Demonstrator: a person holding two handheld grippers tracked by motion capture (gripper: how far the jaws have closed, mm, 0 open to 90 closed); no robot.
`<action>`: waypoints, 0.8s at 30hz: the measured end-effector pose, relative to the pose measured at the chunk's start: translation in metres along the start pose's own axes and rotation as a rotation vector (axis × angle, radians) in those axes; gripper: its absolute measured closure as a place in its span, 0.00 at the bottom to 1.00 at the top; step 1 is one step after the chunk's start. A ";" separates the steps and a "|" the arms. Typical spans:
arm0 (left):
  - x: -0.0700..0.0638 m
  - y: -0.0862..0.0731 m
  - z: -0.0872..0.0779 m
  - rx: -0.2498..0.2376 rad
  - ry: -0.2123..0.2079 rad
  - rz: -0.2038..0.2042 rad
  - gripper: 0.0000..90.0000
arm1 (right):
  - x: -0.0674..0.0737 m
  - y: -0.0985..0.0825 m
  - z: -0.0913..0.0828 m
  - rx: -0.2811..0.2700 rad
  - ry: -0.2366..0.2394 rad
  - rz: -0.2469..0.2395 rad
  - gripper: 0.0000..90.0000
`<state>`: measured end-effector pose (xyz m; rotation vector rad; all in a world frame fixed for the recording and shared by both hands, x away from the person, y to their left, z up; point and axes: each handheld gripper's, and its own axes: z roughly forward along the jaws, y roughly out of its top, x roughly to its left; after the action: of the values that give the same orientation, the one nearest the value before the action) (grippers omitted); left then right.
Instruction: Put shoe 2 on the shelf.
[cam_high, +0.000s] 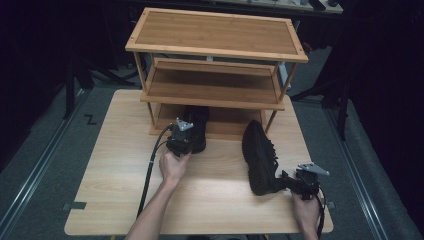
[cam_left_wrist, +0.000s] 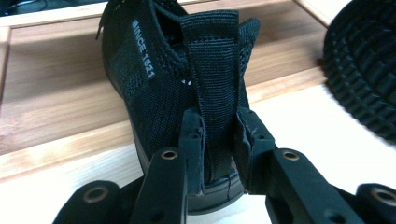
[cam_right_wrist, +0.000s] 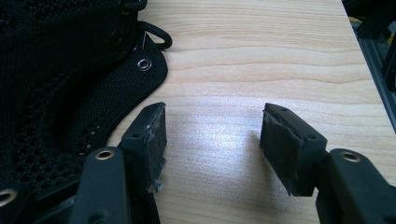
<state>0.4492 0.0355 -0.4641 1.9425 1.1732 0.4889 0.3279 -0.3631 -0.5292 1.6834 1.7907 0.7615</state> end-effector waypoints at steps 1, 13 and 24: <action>0.001 0.001 0.001 0.001 0.002 -0.001 0.83 | 0.000 0.000 0.000 0.000 0.000 0.000 0.46; 0.009 0.008 0.014 -0.017 0.021 -0.038 0.82 | 0.000 0.000 0.000 0.001 -0.001 0.001 0.46; 0.008 0.005 0.008 -0.016 0.010 -0.024 0.57 | 0.000 0.000 0.000 0.001 -0.001 0.001 0.46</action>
<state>0.4613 0.0373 -0.4652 1.9123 1.1939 0.4946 0.3278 -0.3629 -0.5292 1.6853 1.7902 0.7600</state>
